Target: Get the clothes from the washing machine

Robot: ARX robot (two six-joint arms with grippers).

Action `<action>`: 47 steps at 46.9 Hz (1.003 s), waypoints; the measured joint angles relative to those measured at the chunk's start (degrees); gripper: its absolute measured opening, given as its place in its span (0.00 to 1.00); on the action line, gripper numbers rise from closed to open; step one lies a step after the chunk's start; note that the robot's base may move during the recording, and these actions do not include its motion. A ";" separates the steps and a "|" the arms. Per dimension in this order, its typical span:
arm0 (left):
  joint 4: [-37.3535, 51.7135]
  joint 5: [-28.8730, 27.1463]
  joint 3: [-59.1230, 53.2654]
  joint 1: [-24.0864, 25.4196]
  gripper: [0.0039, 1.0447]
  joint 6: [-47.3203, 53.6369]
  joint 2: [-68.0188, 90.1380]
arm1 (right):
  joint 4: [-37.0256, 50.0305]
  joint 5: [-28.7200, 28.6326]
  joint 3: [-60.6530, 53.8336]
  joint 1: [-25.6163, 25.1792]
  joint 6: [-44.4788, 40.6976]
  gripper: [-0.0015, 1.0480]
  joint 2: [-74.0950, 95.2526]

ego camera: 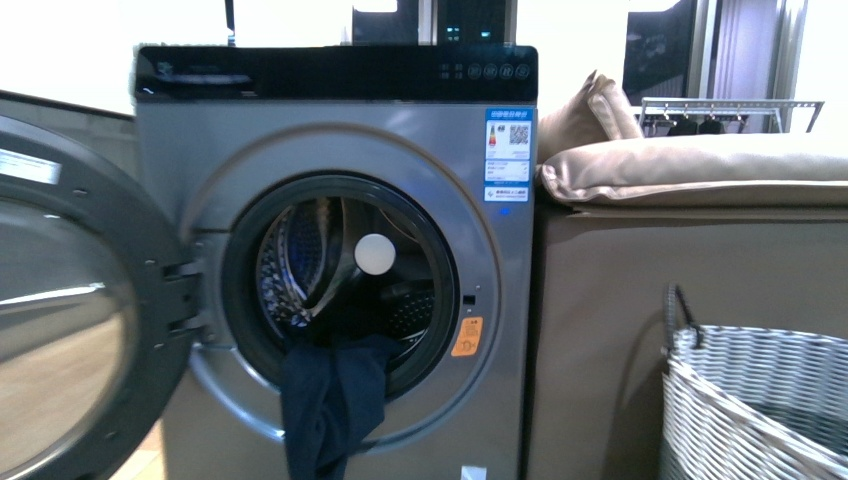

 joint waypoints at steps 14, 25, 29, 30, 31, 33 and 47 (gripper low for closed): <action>-0.02 0.00 0.00 0.00 0.94 0.00 0.02 | -0.02 -0.02 0.00 0.00 0.00 0.93 0.00; -0.04 0.04 0.00 0.00 0.94 0.02 0.07 | -0.02 -0.02 0.00 0.00 0.00 0.93 0.00; -0.04 -0.07 0.00 0.00 0.94 0.02 -0.02 | -0.02 -0.07 0.00 0.00 -0.02 0.93 0.00; -0.04 -0.04 0.00 0.00 0.94 0.02 0.00 | -0.02 -0.09 0.00 0.00 0.00 0.93 0.00; -0.04 -0.04 0.00 0.00 0.94 0.02 0.02 | -0.02 -0.07 0.00 0.00 0.00 0.93 0.00; -0.04 -0.02 0.00 0.00 0.94 0.02 -0.02 | -0.02 0.00 0.00 0.00 0.00 0.93 0.00; -0.04 0.00 0.00 0.00 0.94 0.02 -0.02 | -0.02 -0.04 0.00 0.00 0.00 0.93 0.00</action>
